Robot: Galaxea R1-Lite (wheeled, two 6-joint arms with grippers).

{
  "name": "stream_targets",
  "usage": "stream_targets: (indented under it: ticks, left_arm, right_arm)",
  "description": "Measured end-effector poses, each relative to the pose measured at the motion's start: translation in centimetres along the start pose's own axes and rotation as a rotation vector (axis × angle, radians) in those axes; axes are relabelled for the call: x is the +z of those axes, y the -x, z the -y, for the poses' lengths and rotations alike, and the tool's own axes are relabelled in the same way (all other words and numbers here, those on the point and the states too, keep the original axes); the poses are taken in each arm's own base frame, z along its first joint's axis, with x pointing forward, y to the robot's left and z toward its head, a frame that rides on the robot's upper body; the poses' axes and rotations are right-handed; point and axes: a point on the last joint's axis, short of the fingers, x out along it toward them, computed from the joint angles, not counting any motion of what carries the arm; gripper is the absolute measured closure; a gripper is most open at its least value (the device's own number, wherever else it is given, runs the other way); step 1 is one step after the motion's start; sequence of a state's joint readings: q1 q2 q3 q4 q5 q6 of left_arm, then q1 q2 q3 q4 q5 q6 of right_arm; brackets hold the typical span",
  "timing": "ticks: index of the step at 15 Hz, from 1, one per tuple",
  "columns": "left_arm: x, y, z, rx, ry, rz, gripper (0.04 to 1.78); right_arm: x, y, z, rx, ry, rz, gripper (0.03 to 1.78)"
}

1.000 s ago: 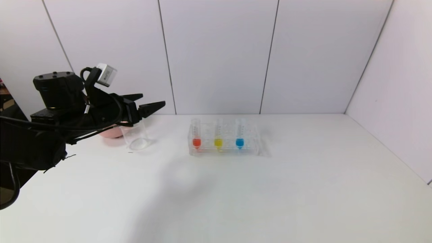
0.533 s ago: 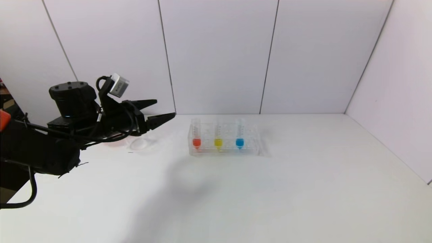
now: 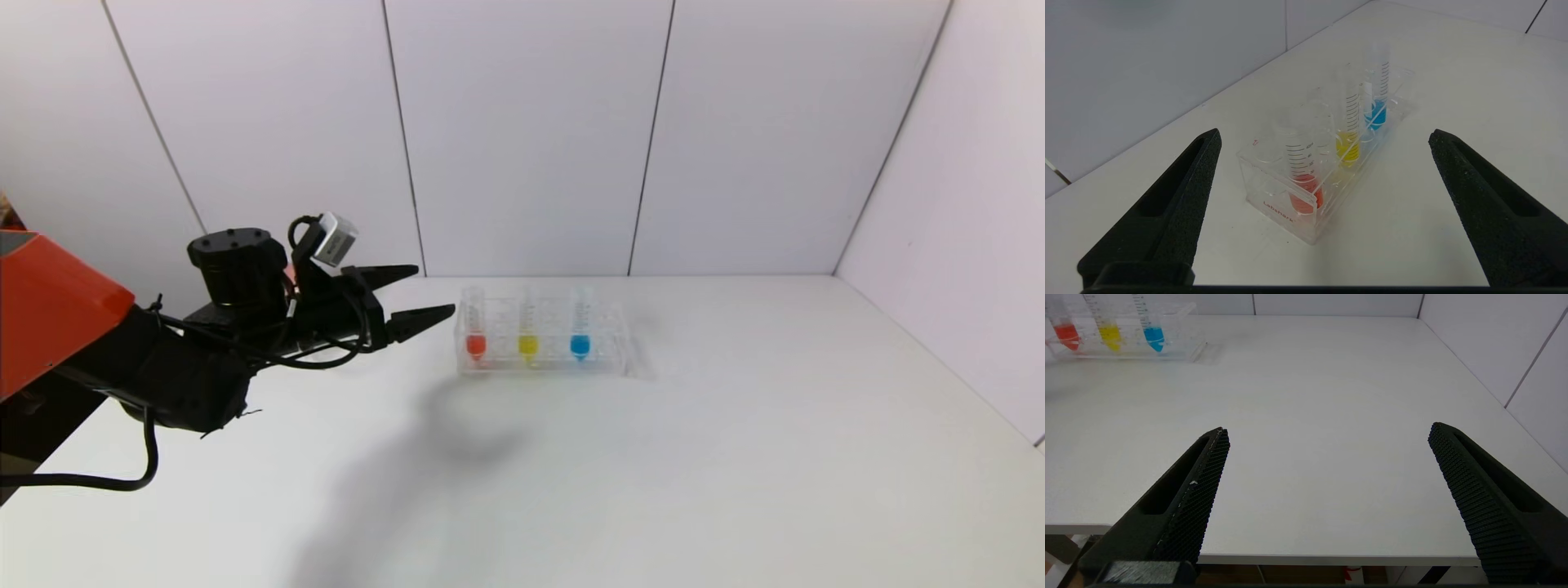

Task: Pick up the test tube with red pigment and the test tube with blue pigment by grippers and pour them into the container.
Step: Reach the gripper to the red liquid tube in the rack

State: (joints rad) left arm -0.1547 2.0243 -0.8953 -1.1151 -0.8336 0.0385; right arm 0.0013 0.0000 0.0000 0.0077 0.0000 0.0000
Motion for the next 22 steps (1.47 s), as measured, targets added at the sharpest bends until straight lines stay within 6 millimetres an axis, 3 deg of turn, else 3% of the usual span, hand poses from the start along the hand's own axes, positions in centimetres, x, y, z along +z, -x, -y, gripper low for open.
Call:
stream_targets:
  ticks: [10,22]
  left_arm:
    - [-1.6,-2.2,-1.9,-0.221,-0.039,0.019,0.04]
    - [-4.3,-6.2,-4.9,-0.251,-0.027,0.015,0.04]
  right_arm:
    - [0.0,0.0,0.0,0.000,0.000,0.000,0.04]
    - [0.0,0.0,0.0,0.000,0.000,0.000,0.04]
